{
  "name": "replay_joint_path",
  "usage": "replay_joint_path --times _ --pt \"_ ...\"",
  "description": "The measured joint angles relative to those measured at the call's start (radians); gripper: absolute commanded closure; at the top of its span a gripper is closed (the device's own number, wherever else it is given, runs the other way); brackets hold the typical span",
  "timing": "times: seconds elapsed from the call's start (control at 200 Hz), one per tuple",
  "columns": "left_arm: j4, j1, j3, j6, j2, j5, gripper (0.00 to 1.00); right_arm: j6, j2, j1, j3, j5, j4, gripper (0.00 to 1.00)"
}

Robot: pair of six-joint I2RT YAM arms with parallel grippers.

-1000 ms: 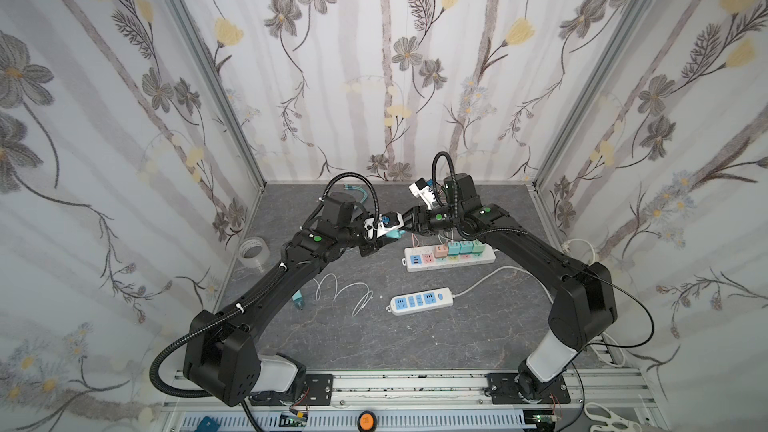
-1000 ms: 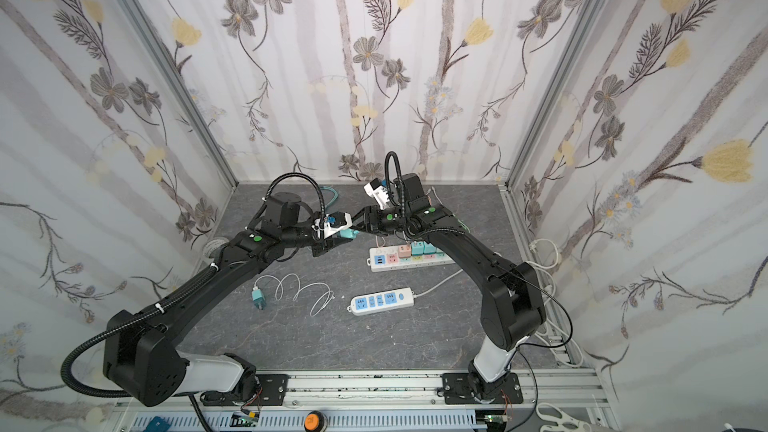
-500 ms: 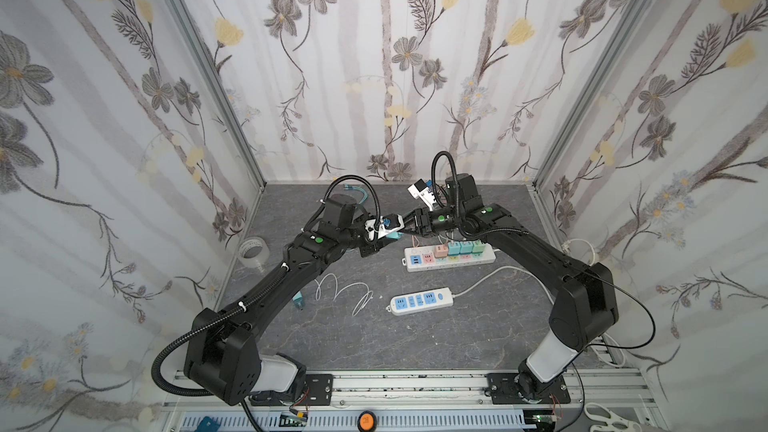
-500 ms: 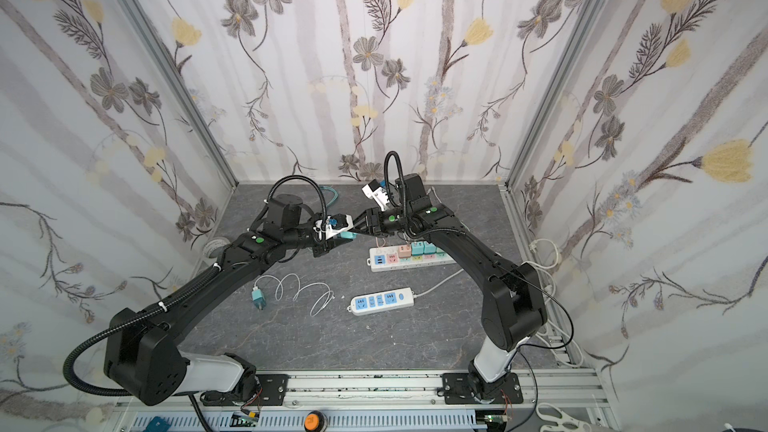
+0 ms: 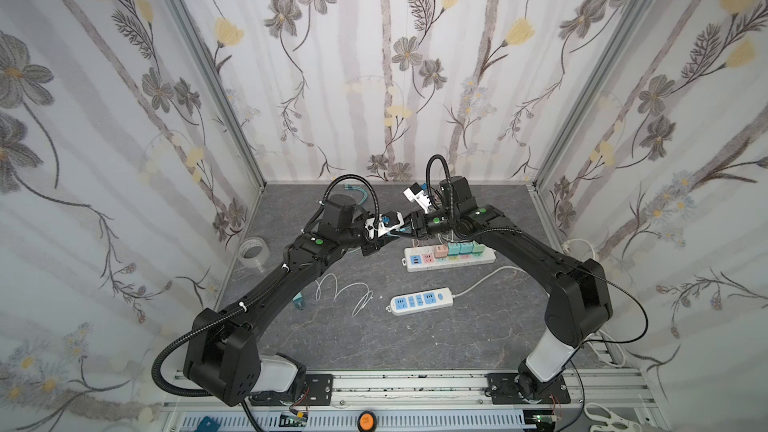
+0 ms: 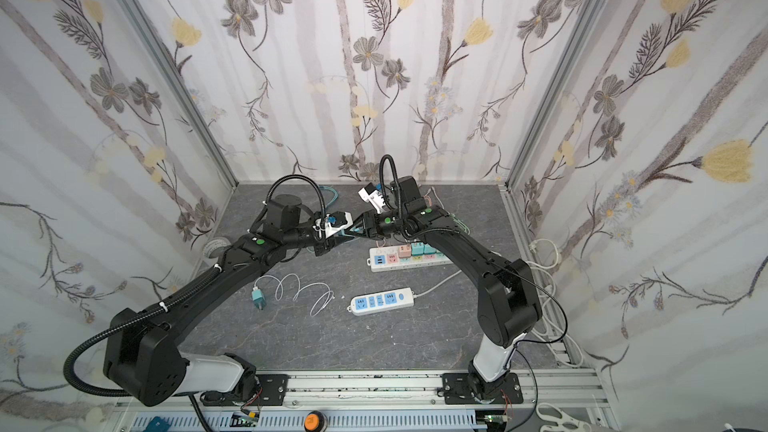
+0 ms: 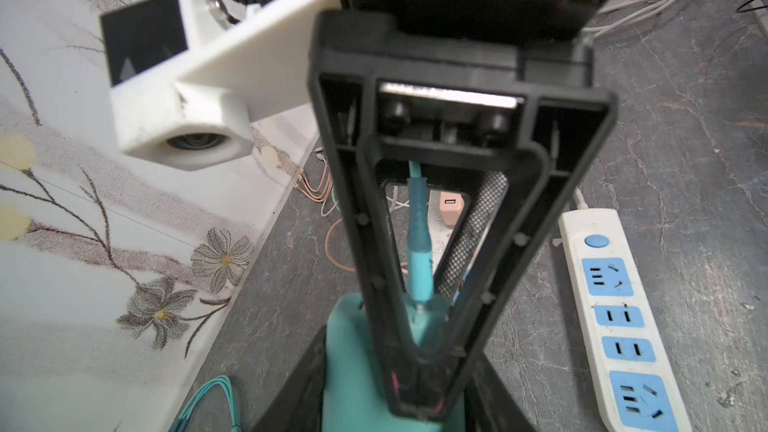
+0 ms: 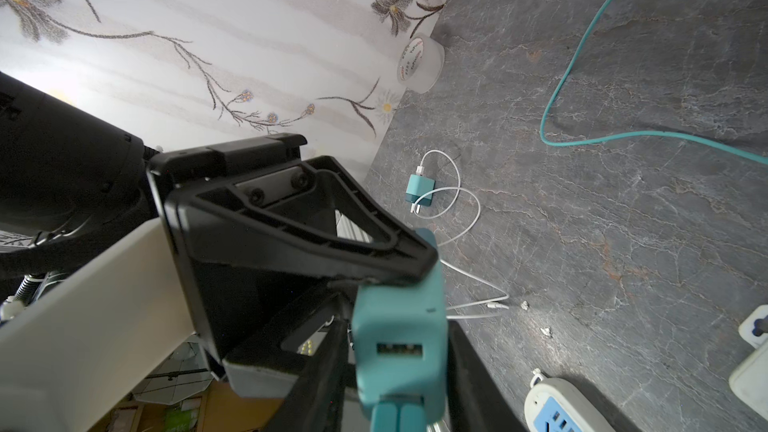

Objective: Insert the plug
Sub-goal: 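Open the left gripper and withdraw it while the right gripper holds the charger, then carry the teal charger with the right gripper over the blue-socket strip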

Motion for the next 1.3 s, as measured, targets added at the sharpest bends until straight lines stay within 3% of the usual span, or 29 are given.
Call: replay_joint_path --times 0.19,0.285,0.31,0.37,0.435,0.445,0.645,0.819,1.074,1.299 --pt "0.005 0.0 0.0 0.0 -0.003 0.003 1.0 0.008 0.001 -0.001 0.006 0.01 0.007 0.72" --pt "0.004 0.0 0.0 -0.002 -0.004 0.001 1.0 0.002 0.003 0.0 0.011 0.013 0.007 0.86" --pt "0.005 0.001 -0.001 -0.003 -0.004 0.0 0.87 -0.002 0.003 0.0 0.011 0.013 0.006 0.9" --pt "0.011 0.001 -0.007 -0.008 -0.008 -0.001 0.45 -0.022 0.003 -0.001 0.02 0.016 -0.007 1.0" --pt "0.036 0.001 -0.026 -0.01 -0.017 0.002 0.03 -0.06 0.002 -0.003 0.047 0.028 -0.063 1.0" --pt "0.04 0.001 -0.03 -0.01 -0.019 0.005 0.01 -0.072 0.002 -0.003 0.053 0.032 -0.073 1.0" --pt "0.082 0.003 -0.135 -0.118 -0.111 0.037 0.0 -0.434 -0.039 -0.053 0.152 0.146 -0.329 1.0" --pt "0.256 0.002 -0.3 -0.303 -0.243 0.011 0.0 -0.838 -0.092 -0.065 0.092 0.232 -0.546 1.0" --pt "0.311 0.005 -0.319 -0.555 -0.304 -0.219 0.0 -1.305 -0.105 -0.064 -0.03 0.278 -0.797 1.0" --pt "0.321 0.006 -0.332 -0.672 -0.346 -0.514 0.0 -1.492 -0.053 0.001 -0.092 0.427 -0.833 1.0"
